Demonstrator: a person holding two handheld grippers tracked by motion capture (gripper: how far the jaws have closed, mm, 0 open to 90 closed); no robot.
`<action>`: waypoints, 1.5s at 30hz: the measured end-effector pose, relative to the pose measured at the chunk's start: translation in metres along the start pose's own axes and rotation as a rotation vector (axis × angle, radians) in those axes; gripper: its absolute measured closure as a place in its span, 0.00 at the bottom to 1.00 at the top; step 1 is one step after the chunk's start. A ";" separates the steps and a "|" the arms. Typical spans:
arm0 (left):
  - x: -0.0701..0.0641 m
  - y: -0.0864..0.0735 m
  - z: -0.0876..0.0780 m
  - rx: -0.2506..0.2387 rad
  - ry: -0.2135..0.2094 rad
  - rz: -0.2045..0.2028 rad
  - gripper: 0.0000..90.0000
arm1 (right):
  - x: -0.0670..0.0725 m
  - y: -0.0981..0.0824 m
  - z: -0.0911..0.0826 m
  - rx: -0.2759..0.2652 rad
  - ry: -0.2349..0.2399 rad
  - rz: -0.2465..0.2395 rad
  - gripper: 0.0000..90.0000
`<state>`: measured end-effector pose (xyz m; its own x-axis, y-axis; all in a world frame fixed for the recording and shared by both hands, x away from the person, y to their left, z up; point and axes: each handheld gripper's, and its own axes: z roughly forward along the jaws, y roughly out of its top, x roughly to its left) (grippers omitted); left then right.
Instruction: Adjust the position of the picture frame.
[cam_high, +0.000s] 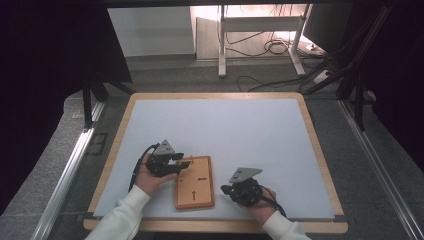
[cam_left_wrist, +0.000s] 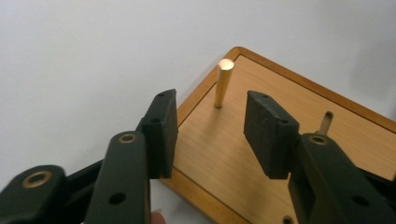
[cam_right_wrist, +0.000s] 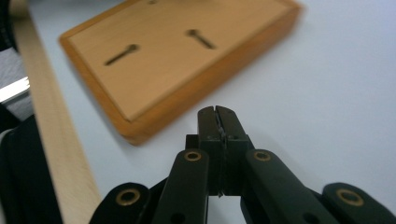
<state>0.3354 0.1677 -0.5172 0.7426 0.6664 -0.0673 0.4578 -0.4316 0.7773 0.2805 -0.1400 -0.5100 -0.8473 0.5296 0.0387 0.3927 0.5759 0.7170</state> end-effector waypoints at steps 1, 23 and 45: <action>-0.001 0.000 0.001 0.004 -0.001 0.001 0.61 | -0.005 -0.002 -0.005 -0.006 -0.013 0.011 1.00; -0.001 0.017 0.027 0.012 -0.020 0.041 0.93 | -0.051 -0.043 -0.046 -0.005 -0.144 0.121 0.98; -0.003 0.034 0.042 0.030 -0.022 0.033 0.94 | -0.052 -0.042 -0.043 -0.003 -0.145 0.109 0.97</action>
<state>0.3693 0.1256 -0.5171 0.7683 0.6376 -0.0559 0.4469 -0.4718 0.7600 0.2931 -0.2186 -0.5126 -0.7396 0.6729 0.0156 0.4780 0.5088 0.7160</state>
